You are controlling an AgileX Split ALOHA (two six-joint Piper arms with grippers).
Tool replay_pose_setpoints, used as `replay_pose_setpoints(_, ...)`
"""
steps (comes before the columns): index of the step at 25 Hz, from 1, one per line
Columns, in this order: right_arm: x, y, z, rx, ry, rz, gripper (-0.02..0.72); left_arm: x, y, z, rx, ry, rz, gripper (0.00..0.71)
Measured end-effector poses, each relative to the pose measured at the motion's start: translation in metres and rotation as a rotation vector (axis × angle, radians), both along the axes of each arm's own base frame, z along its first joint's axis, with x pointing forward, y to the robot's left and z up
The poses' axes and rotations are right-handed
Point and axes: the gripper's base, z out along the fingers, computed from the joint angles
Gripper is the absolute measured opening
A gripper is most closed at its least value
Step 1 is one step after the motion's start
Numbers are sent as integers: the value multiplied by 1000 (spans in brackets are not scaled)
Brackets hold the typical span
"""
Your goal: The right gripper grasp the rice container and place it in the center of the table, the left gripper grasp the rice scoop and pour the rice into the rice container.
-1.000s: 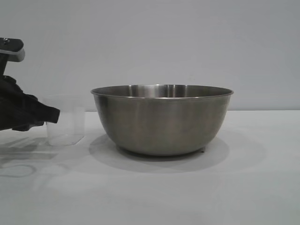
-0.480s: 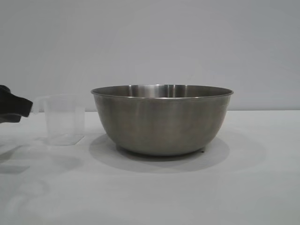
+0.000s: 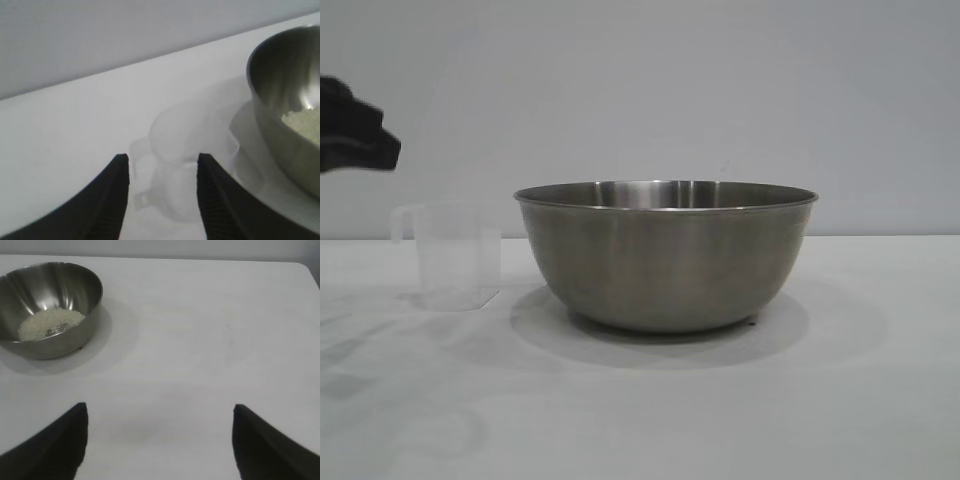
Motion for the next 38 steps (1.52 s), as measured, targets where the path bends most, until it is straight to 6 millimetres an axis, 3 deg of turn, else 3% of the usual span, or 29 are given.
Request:
replay_pose_setpoints(2, 0, 0, 0, 0, 0, 0, 558, -1, -1, 8, -34, -23, -16, 329)
replay_pose_setpoints(3, 0, 0, 0, 0, 0, 0, 558, -2, -2, 11, -50, -32, -23, 393)
replay_pose_setpoints(8, 0, 0, 0, 0, 0, 0, 558, -6, -5, 29, -112, -86, -68, 391)
replay_pose_setpoints(9, 0, 0, 0, 0, 0, 0, 558, -7, -5, 32, -112, -95, -76, 431)
replay_pose_setpoints(28, 0, 0, 0, 0, 0, 0, 558, -23, -5, 33, -3, 243, -121, 416)
replay_pose_setpoints(31, 0, 0, 0, 0, 0, 0, 558, -22, -8, 44, 19, 291, -145, 416)
replay_pose_setpoints(38, 0, 0, 0, 0, 0, 0, 558, -26, 4, 96, 106, 321, -56, 416)
